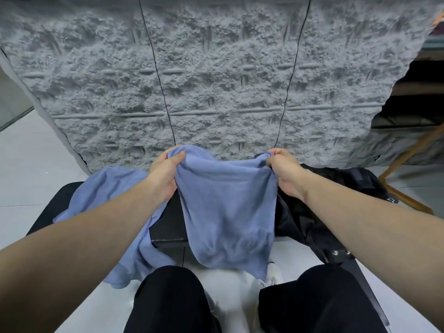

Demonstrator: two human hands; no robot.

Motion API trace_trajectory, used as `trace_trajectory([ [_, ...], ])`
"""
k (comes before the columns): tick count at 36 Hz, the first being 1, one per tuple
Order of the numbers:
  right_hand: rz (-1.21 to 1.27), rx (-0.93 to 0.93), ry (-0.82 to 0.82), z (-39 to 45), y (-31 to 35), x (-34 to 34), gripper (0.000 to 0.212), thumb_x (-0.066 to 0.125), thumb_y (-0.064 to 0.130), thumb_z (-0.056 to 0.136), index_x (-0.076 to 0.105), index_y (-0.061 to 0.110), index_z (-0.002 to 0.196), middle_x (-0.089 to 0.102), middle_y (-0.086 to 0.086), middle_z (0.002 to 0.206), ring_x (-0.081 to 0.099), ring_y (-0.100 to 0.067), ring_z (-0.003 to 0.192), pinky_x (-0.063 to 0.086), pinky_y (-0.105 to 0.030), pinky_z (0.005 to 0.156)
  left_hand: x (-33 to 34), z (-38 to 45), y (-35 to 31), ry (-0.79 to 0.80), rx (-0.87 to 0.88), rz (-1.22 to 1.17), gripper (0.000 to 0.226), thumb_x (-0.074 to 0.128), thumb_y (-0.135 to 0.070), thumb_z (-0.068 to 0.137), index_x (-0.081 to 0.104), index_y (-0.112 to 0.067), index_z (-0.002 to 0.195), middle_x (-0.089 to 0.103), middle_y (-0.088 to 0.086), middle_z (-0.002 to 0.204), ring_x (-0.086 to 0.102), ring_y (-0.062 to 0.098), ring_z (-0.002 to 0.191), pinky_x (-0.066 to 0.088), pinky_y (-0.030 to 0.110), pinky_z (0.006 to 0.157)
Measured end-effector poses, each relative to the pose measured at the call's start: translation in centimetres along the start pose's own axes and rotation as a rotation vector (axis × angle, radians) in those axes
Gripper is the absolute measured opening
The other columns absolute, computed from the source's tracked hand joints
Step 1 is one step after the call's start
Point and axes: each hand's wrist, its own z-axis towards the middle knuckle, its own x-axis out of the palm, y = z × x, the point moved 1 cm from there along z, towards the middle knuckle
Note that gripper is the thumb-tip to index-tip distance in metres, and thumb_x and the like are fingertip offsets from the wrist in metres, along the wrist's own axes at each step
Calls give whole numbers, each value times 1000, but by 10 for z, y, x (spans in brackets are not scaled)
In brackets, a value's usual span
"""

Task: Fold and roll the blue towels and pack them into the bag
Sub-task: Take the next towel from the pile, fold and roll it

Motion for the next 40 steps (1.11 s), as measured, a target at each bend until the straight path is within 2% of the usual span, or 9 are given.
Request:
trace_trajectory([
  [4, -2, -18, 2, 17, 1, 5, 20, 42, 2, 87, 47, 22, 85, 50, -4, 83, 40, -18, 64, 30, -29, 51, -1, 20, -2, -64, 30, -2, 26, 59, -16, 97, 63, -17, 123, 69, 8, 112, 68, 22, 92, 55, 33, 66],
  [10, -60, -79, -42, 58, 1, 24, 27, 38, -3, 89, 45, 20, 78, 48, -3, 73, 40, -19, 62, 29, -26, 47, 8, 59, 3, -107, 49, -36, 14, 57, -10, 98, 63, -21, 103, 66, 8, 109, 65, 24, 95, 54, 33, 69],
  [15, -52, -44, -58, 106, -15, 47, 30, 31, -3, 87, 47, 22, 93, 66, 9, 94, 45, -19, 68, 34, -29, 54, 15, 102, 19, -162, -6, 61, 14, 55, -12, 99, 61, -25, 99, 63, 9, 114, 63, 28, 97, 52, 34, 65],
  [18, -35, -20, -77, 133, -26, 60, 34, 30, -4, 86, 51, 18, 101, 70, 8, 106, 51, -20, 78, 40, -35, 64, 17, 128, 33, -188, -29, 89, 19, 56, -9, 98, 60, -26, 90, 63, 6, 99, 62, 26, 86, 52, 32, 63],
  [24, -56, -16, -113, 188, -46, 83, 33, 30, -3, 86, 48, 24, 82, 69, 4, 112, 51, -19, 71, 41, -29, 55, 22, 179, 60, -270, 1, 136, 14, 55, -8, 97, 61, -19, 104, 60, 6, 89, 54, 19, 68, 44, 25, 48],
  [32, -158, -34, -84, 238, -63, 110, 28, 35, -5, 90, 50, 18, 96, 61, -3, 114, 51, -19, 85, 44, -26, 67, 34, 229, 87, -168, 96, 351, 25, 45, 2, 96, 59, -11, 112, 61, 2, 93, 58, 23, 91, 55, 28, 69],
  [34, -265, -6, -36, 242, -69, 112, 35, 37, -3, 89, 51, 20, 111, 58, -6, 120, 51, -18, 77, 44, -27, 62, 34, 237, 97, -110, 89, 502, 32, 41, 5, 96, 58, -4, 121, 61, 4, 106, 54, 20, 98, 49, 24, 70],
  [37, -461, 66, 46, 242, -78, 111, 53, 51, 6, 92, 40, 17, 142, 54, -11, 127, 59, -27, 103, 51, -35, 81, 29, 240, 109, -16, 84, 736, 32, 44, 4, 96, 57, -3, 125, 57, 12, 132, 56, 22, 108, 44, 19, 70],
  [40, -612, 97, 74, 234, -82, 106, 48, 59, 6, 88, 48, 10, 134, 55, -13, 116, 56, -27, 102, 49, -34, 83, 23, 230, 113, 77, 107, 859, 31, 47, 1, 97, 58, -5, 125, 57, 14, 133, 60, 18, 90, 42, 14, 62],
])
